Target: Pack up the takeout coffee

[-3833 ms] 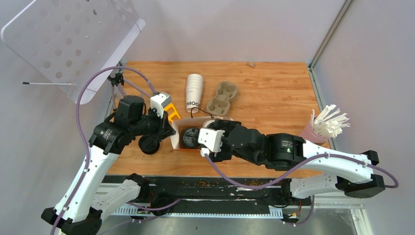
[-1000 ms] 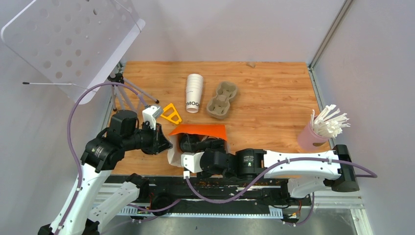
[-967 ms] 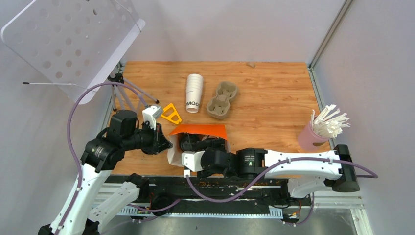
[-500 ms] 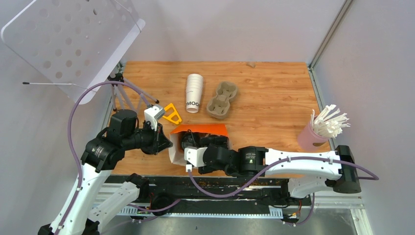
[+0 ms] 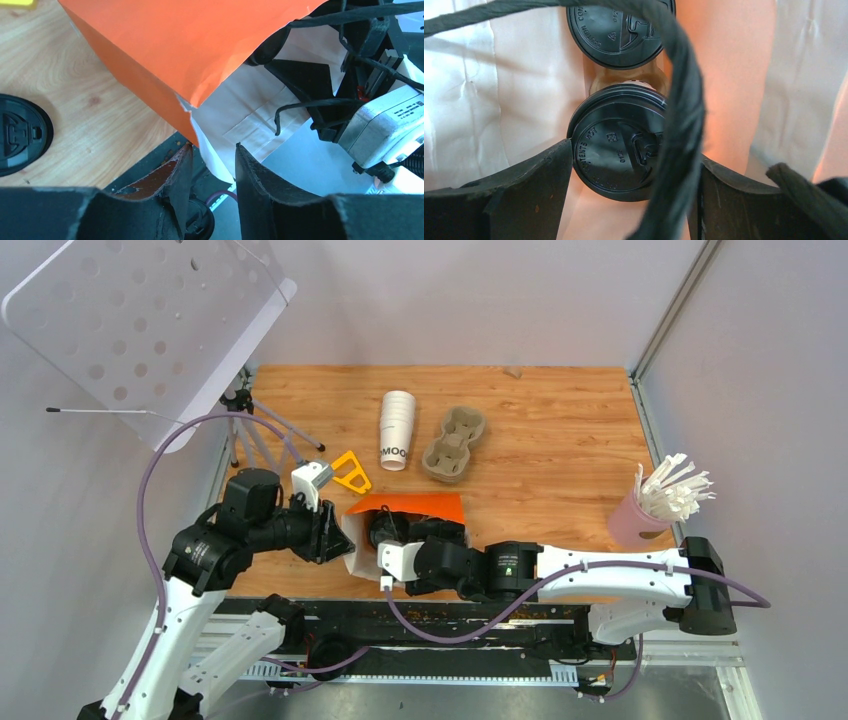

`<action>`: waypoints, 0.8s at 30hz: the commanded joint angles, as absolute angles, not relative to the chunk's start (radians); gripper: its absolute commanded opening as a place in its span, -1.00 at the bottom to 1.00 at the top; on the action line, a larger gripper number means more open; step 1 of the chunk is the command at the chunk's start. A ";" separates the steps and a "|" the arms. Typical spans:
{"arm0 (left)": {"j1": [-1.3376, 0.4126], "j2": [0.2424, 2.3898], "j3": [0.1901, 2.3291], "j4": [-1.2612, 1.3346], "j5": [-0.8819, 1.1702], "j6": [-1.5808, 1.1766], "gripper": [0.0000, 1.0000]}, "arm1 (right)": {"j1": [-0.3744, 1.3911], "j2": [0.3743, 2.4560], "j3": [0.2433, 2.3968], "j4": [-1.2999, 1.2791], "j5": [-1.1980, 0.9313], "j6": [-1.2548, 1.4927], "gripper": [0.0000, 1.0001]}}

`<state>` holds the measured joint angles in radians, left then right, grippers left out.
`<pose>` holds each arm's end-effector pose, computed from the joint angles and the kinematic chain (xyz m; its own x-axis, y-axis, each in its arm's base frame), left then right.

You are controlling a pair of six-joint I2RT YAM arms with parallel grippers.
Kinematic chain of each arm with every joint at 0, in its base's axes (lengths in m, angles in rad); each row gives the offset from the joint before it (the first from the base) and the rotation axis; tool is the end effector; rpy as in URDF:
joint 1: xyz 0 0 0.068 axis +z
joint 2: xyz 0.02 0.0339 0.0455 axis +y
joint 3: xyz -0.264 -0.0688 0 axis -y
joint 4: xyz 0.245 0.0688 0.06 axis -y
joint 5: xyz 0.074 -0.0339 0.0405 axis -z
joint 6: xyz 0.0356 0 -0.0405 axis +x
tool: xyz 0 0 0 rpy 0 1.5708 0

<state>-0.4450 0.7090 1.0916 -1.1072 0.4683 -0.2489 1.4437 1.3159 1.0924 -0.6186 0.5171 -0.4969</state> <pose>0.0867 -0.0591 0.3624 -0.7496 0.1140 -0.6520 0.5206 0.7099 -0.4744 0.0524 0.2711 0.2949 0.3080 -0.8587 -0.4095 -0.7664 0.0311 -0.6416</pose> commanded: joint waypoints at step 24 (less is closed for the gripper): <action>-0.448 0.725 1.068 -1.128 0.501 -0.244 -0.91 | 1.394 1.328 1.111 -0.527 0.614 -0.469 0.36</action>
